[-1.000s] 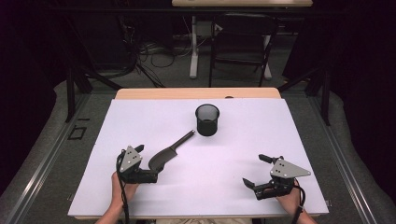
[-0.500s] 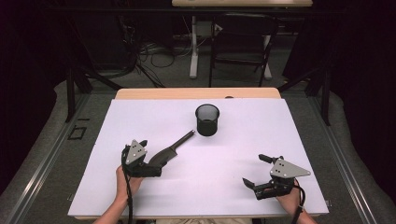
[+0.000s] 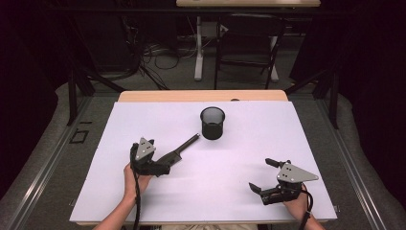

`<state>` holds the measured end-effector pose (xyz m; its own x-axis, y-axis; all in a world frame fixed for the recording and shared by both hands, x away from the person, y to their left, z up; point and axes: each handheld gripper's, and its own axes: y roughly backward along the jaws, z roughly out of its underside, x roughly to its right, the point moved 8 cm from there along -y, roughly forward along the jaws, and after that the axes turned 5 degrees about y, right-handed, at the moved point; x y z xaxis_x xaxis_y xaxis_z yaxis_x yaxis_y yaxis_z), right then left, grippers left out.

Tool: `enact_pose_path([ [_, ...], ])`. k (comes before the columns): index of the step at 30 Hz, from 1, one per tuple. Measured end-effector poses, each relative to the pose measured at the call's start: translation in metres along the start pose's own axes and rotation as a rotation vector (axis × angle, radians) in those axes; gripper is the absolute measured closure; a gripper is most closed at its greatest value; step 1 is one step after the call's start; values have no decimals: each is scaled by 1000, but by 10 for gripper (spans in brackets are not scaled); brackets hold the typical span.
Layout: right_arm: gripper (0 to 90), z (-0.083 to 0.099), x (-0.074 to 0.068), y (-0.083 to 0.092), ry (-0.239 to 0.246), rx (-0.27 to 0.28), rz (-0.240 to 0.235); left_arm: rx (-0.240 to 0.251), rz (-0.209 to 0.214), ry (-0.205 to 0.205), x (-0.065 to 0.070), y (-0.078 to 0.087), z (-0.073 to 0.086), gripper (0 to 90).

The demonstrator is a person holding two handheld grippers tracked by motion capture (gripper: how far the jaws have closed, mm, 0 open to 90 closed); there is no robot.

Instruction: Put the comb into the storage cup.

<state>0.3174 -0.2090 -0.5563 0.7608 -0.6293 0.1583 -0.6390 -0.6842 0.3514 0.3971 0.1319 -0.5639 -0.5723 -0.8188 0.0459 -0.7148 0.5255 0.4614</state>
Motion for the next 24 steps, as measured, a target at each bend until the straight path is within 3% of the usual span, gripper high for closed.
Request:
enact_pose_path([
  [10, 0, 0, 0, -1, 4, 0, 1, -32, -19, 23, -4, -17, -7, 3],
  [24, 0, 0, 0, 0, 1, -4, 6, -35, -43, 50, -8, -35, -23, 1],
])
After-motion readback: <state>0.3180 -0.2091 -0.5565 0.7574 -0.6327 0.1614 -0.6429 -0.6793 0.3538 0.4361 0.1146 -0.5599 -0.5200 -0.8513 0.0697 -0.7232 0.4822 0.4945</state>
